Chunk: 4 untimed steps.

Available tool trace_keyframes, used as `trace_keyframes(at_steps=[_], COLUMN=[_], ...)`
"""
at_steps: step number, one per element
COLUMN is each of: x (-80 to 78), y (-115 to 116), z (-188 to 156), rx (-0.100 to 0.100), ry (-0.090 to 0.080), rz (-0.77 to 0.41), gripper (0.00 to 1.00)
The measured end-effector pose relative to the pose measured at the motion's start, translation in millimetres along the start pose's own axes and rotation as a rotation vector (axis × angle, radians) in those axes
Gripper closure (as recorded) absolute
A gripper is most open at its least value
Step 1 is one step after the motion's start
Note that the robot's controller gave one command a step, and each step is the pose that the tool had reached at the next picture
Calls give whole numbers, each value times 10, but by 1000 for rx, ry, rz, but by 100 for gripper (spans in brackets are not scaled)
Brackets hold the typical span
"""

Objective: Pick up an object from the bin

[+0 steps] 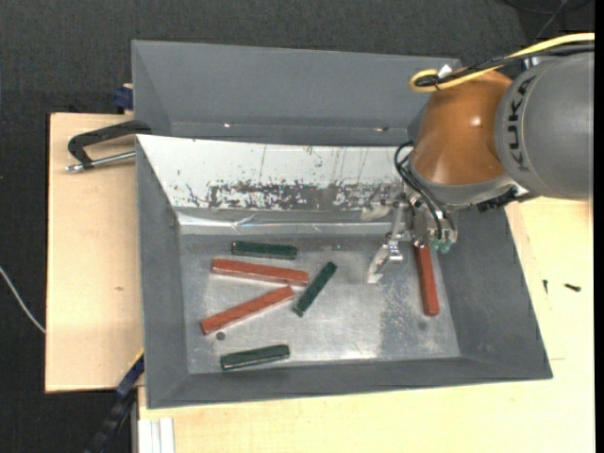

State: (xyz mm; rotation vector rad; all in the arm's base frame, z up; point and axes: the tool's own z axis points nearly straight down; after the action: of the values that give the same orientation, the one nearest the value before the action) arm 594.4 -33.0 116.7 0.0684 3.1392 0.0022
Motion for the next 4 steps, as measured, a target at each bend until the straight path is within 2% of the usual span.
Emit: trace_keyframes(at_steps=[1, 2, 3, 4], x=[-1, 53, 50, 86], y=[0, 384, 385, 414], z=[-1, 391, 390, 56], rx=[0, 3, 3, 0], ry=[0, 8, 6, 4], rz=[0, -244, -244, -248], gripper=[0, 100, 100, 100])
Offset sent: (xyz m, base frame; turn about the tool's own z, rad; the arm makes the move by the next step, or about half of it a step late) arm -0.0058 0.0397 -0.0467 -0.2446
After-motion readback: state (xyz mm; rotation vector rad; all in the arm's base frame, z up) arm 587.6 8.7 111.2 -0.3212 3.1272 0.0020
